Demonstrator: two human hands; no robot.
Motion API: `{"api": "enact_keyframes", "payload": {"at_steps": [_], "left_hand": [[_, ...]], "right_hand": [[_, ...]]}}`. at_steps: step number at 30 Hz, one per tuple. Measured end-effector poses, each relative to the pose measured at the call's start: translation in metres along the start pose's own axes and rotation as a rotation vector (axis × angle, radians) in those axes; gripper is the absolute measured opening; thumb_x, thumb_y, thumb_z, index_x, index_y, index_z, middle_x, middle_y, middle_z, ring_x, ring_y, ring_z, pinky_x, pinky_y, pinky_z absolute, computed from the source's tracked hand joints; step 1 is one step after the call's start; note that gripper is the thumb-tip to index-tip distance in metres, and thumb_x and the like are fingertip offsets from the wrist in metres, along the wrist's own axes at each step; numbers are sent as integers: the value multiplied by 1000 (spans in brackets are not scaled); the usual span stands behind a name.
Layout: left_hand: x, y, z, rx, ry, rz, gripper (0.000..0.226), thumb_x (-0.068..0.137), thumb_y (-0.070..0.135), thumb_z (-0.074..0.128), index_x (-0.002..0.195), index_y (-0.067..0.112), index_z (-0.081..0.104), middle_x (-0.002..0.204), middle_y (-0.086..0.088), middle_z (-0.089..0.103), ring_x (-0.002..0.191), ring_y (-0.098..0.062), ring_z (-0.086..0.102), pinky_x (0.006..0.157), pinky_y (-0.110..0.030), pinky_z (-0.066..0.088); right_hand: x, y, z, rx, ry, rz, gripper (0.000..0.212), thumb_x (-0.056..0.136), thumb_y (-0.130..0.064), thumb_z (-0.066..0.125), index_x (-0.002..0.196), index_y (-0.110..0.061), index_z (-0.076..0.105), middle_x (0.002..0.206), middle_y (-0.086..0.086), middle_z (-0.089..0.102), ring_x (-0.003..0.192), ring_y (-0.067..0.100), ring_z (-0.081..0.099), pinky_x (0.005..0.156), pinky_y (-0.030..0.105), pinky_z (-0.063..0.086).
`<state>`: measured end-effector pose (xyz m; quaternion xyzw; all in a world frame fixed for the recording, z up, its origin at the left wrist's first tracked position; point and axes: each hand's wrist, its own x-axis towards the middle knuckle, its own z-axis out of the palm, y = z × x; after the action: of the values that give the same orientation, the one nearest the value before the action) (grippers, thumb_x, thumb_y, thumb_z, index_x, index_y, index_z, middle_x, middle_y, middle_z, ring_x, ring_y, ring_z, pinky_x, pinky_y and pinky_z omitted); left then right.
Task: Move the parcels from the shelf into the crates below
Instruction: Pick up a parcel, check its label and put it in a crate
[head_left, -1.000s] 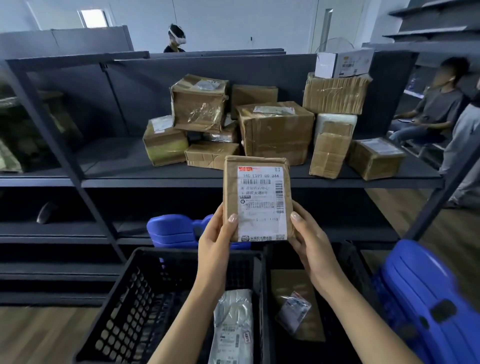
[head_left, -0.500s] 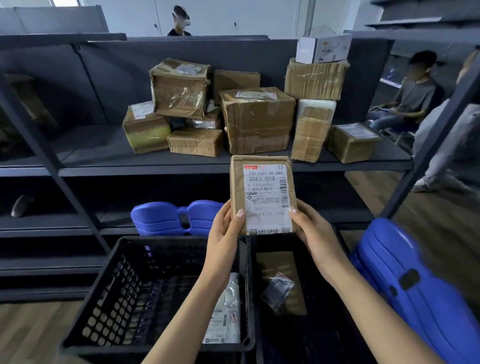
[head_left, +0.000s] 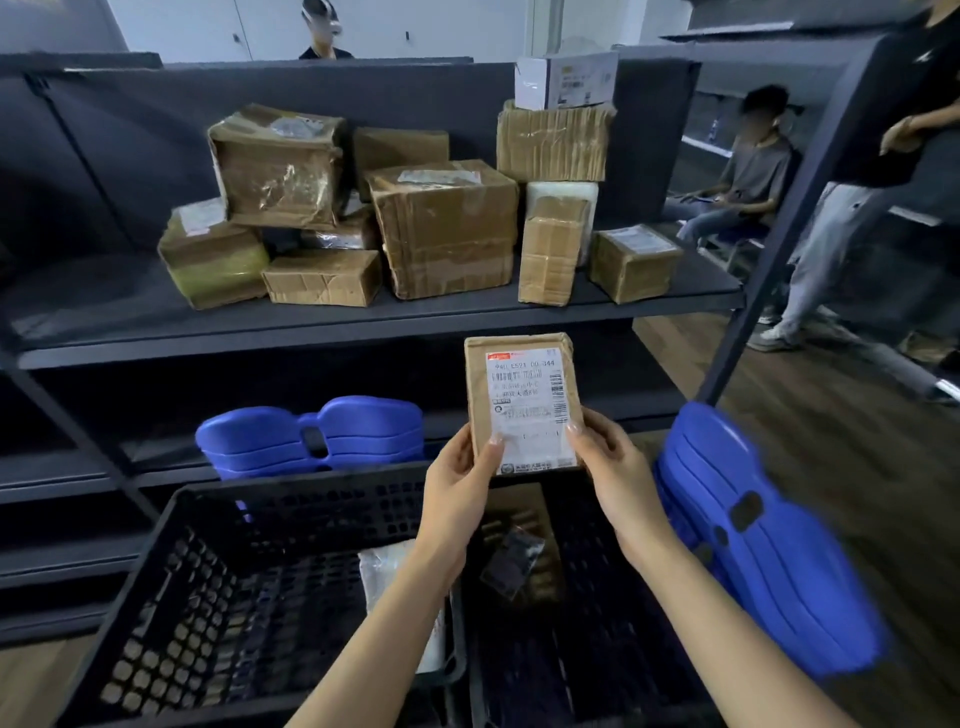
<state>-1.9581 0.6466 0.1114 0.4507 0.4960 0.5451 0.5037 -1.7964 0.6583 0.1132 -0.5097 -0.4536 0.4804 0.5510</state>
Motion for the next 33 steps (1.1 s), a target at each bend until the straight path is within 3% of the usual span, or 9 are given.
{"api": "enact_keyframes", "payload": {"at_steps": [7, 10, 12, 16, 20, 23, 25, 30, 33], "left_hand": [[15, -27, 59, 14, 62, -26, 33, 96, 33, 56, 125, 19, 63, 113, 8, 71, 109, -9, 65, 101, -36, 49], [20, -44, 89, 31, 120, -48, 30, 96, 34, 56, 122, 21, 64, 110, 10, 72, 105, -6, 65, 96, -30, 51], [22, -60, 106, 28, 163, -77, 26, 96, 32, 56, 118, 21, 65, 107, 9, 72, 104, -6, 66, 93, -28, 51], [21, -96, 132, 20, 193, -153, 32, 95, 33, 58, 122, 16, 65, 109, 4, 72, 104, -11, 67, 96, -36, 52], [14, -126, 142, 11, 187, -257, 36, 94, 36, 58, 125, 18, 63, 110, 2, 72, 106, -16, 67, 97, -41, 52], [15, -142, 142, 19, 208, -377, 45, 89, 44, 62, 128, 20, 59, 115, -7, 70, 112, -31, 64, 99, -48, 50], [14, -155, 142, -37, 216, -486, 52, 85, 47, 67, 127, 18, 58, 119, -15, 67, 115, -39, 60, 99, -51, 47], [11, -184, 141, -216, 163, -583, 52, 77, 44, 76, 121, 20, 60, 110, -2, 73, 102, -22, 70, 98, -44, 51], [14, -193, 140, -185, 188, -569, 40, 82, 40, 73, 117, 21, 64, 108, -1, 73, 102, -21, 69, 98, -43, 52]], "right_hand": [[18, 20, -54, 7, -2, 165, 52, 83, -45, 63, 128, -18, 58, 112, -7, 70, 105, 5, 65, 91, 24, 49], [23, 33, -76, 138, -23, 315, 23, 91, -35, 58, 108, -20, 64, 93, -13, 74, 87, -1, 68, 74, 16, 49], [26, 46, -86, 261, 11, 474, 8, 91, -31, 60, 94, -23, 63, 100, -5, 70, 95, 6, 64, 83, 22, 49], [34, 76, -101, 403, 18, 671, 9, 87, -27, 67, 92, -21, 62, 110, 10, 62, 107, 24, 60, 95, 33, 49], [35, 101, -107, 510, 33, 713, 11, 88, -20, 65, 98, -16, 64, 101, 10, 68, 96, 22, 61, 94, 32, 46], [36, 123, -111, 566, 65, 729, 20, 88, -19, 65, 107, -12, 64, 106, 14, 69, 101, 26, 62, 99, 35, 46], [35, 135, -113, 574, 61, 728, 22, 89, -20, 64, 109, -11, 64, 108, 14, 70, 100, 25, 64, 93, 32, 49], [35, 158, -119, 500, 46, 734, 26, 90, -21, 63, 114, -11, 63, 112, 12, 69, 107, 23, 64, 95, 30, 47], [40, 166, -122, 245, 19, 675, 33, 88, -27, 66, 119, -16, 60, 108, 3, 69, 98, 15, 65, 75, 24, 50]]}}
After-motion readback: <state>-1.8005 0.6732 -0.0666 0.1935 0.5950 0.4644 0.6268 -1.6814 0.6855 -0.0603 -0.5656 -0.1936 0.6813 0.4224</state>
